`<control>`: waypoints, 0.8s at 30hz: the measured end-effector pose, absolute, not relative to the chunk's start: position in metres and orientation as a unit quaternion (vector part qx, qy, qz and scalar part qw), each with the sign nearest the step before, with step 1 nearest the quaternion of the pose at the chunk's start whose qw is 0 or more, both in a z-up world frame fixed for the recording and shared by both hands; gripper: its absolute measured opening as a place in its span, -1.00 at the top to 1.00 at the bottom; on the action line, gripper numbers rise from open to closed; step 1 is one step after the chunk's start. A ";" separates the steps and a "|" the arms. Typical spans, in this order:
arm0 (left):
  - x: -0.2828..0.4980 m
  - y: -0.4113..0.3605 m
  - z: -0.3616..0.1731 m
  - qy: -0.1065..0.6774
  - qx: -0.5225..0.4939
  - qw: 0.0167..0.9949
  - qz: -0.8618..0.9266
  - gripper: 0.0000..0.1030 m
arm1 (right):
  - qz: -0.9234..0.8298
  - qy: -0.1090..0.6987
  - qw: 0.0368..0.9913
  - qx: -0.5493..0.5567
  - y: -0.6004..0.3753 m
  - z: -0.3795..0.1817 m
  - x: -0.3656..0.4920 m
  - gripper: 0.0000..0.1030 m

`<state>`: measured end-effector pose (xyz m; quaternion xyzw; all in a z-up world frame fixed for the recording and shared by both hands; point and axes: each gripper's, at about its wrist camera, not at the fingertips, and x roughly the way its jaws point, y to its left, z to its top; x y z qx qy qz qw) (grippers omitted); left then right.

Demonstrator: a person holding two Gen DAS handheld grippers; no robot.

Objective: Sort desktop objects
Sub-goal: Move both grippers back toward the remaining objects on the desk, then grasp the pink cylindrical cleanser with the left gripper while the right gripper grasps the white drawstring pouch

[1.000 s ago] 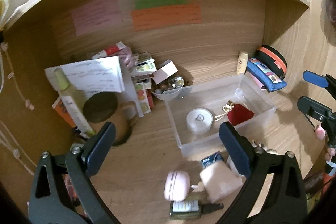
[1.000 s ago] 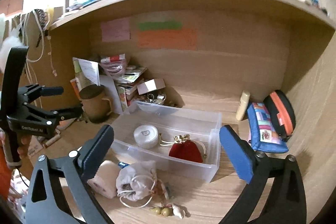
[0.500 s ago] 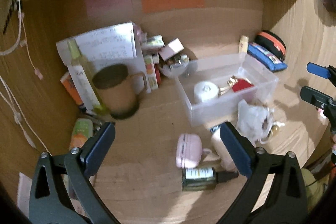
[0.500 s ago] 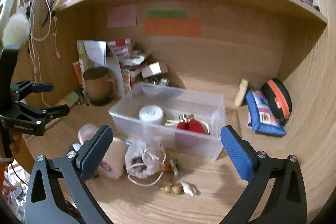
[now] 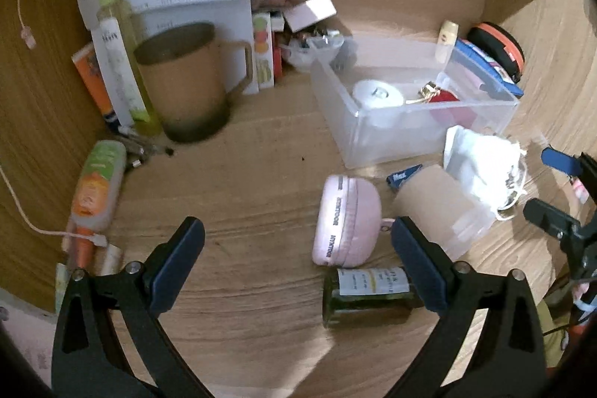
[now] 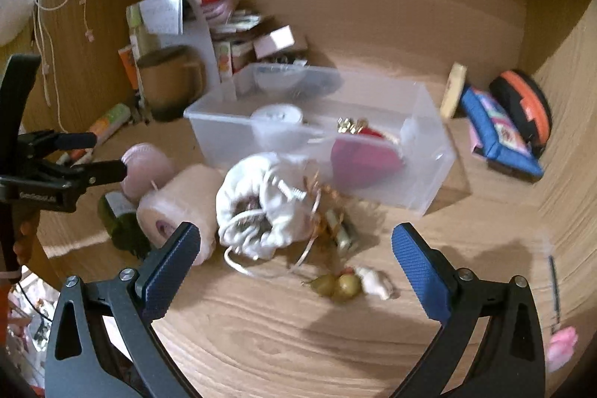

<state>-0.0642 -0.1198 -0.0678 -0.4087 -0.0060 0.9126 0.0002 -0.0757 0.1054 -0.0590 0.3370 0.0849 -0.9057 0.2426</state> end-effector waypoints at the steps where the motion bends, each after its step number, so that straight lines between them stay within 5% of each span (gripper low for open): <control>1: -0.066 -0.120 -0.071 -0.008 -0.411 0.002 0.912 -0.97 | -0.903 0.080 0.248 0.342 0.105 -0.062 -0.077 -0.98; 15: -0.084 -0.123 -0.087 -0.020 -0.415 0.019 0.909 -0.97 | -0.891 0.081 0.275 0.351 0.089 -0.067 -0.105 -0.87; 24: -0.097 -0.118 -0.091 -0.021 -0.417 0.020 0.909 -0.97 | -0.869 0.096 0.293 0.388 0.072 -0.082 -0.128 -0.47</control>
